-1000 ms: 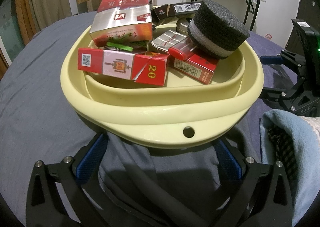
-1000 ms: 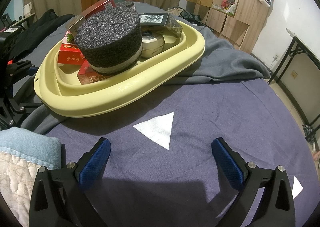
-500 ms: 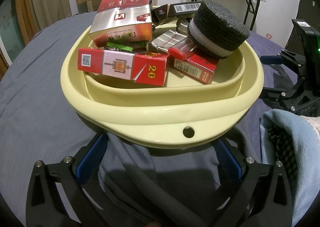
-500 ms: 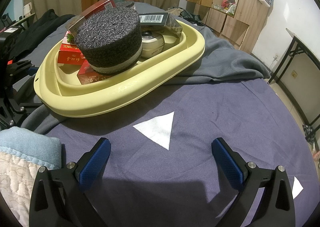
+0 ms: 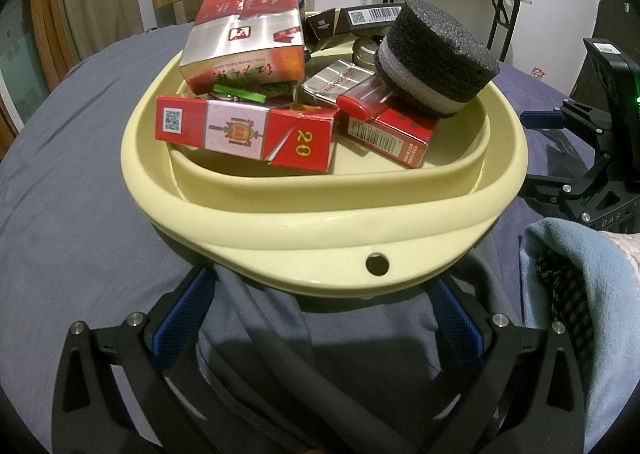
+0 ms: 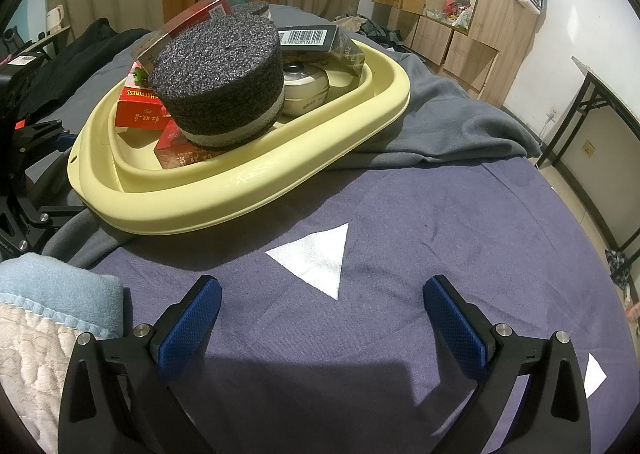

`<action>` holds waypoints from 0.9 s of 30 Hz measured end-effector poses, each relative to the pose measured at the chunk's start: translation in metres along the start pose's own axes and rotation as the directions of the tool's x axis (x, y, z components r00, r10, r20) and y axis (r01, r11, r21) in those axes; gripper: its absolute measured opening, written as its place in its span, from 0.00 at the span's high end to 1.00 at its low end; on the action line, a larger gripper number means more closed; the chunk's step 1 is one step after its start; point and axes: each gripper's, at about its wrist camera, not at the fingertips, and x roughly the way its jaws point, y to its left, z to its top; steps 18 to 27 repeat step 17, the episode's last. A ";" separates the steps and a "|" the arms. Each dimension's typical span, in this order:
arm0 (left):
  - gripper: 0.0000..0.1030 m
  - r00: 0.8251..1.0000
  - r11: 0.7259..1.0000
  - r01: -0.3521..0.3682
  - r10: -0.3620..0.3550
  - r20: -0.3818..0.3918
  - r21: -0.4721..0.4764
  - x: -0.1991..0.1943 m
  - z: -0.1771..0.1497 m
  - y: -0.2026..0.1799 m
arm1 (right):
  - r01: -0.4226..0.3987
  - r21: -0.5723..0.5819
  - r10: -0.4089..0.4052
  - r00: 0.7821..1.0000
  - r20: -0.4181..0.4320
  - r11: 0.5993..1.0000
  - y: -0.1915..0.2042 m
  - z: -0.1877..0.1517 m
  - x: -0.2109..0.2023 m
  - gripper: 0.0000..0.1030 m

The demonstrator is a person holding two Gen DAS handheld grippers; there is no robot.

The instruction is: Organize rigid objects

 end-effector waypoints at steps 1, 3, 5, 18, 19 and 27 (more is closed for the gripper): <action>0.00 1.000 1.000 0.001 -0.001 0.000 -0.001 0.000 0.000 0.000 | 0.000 0.000 0.000 1.000 0.000 1.000 0.000 0.000 0.000 0.00; 0.00 1.000 1.000 0.003 -0.003 0.000 -0.002 0.000 0.000 0.000 | 0.000 0.000 0.000 1.000 0.000 1.000 -0.001 0.000 0.000 0.00; 0.00 1.000 1.000 0.003 -0.003 -0.001 -0.002 0.000 0.000 0.000 | 0.000 0.000 0.000 1.000 0.000 1.000 -0.001 0.000 0.000 0.00; 0.00 1.000 1.000 0.001 -0.001 -0.001 -0.001 0.001 0.000 -0.001 | 0.000 0.000 0.000 1.000 0.000 1.000 0.000 0.000 0.000 0.00; 0.00 1.000 1.000 0.001 -0.001 -0.001 -0.001 0.001 0.000 -0.001 | 0.000 0.000 0.000 1.000 0.000 1.000 0.000 0.000 0.000 0.00; 0.00 1.000 1.000 0.001 -0.001 -0.001 -0.001 0.001 0.000 -0.001 | 0.000 0.000 0.000 1.000 0.000 1.000 0.000 0.000 0.000 0.00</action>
